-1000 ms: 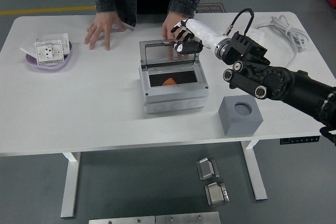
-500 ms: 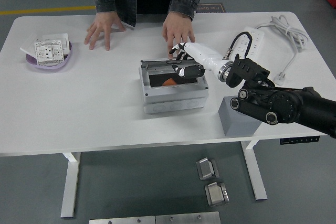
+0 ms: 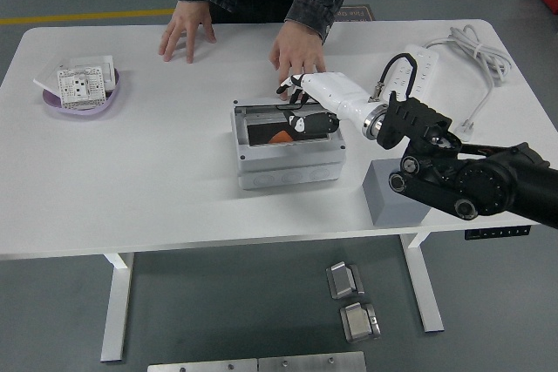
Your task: Pick up the cylinder from the cube,place it in the box,flap close box
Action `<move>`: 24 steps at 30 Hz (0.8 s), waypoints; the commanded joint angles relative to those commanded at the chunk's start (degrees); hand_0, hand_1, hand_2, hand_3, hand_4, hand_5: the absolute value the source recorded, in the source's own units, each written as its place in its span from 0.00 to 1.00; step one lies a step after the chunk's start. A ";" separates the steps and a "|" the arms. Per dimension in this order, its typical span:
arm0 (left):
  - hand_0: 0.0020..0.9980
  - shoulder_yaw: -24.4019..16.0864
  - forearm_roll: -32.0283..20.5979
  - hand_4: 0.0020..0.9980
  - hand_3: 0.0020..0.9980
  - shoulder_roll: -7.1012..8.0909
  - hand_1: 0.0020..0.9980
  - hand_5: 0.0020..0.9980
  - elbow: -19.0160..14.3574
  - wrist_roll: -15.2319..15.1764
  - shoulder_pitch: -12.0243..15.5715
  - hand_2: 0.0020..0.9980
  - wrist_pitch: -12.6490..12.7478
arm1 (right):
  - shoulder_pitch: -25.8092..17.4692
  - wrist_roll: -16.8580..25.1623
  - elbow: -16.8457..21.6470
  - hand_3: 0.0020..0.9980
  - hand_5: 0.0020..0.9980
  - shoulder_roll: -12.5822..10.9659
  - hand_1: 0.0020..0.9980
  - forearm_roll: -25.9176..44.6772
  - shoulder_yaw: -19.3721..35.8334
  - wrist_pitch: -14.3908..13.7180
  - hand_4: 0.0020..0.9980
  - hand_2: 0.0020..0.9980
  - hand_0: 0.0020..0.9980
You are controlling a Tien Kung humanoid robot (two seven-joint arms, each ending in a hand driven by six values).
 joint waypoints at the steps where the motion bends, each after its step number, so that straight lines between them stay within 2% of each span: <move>1: 0.66 0.01 -0.02 0.62 0.68 -0.02 0.65 0.55 0.01 0.00 0.02 0.64 0.01 | -0.26 -0.13 0.46 0.81 0.36 -0.16 0.59 -0.39 0.07 -0.07 0.52 0.63 0.65; 12: 0.66 0.10 -0.06 0.62 0.68 -0.25 0.65 0.55 0.00 0.00 0.19 0.64 0.09 | -3.00 -1.54 4.65 0.82 0.33 -1.67 0.57 -3.80 1.33 -0.46 0.49 0.62 0.61; 16: 0.66 -0.21 0.73 0.62 0.67 -0.39 0.65 0.55 0.05 0.25 0.26 0.64 0.26 | -4.82 -2.77 5.81 0.82 0.35 -2.79 0.57 -5.81 4.59 0.04 0.48 0.61 0.59; 20: 0.66 -0.03 0.85 0.62 0.67 -0.45 0.65 0.55 0.05 0.45 0.54 0.64 0.66 | -9.13 -4.89 8.12 0.82 0.35 -5.96 0.56 -9.28 10.26 1.65 0.48 0.61 0.58; 24: 0.66 0.28 0.50 0.62 0.67 -0.31 0.65 0.55 0.09 0.57 1.04 0.64 1.05 | -15.00 -8.58 12.90 0.82 0.35 -10.69 0.56 -13.99 18.76 4.78 0.48 0.61 0.58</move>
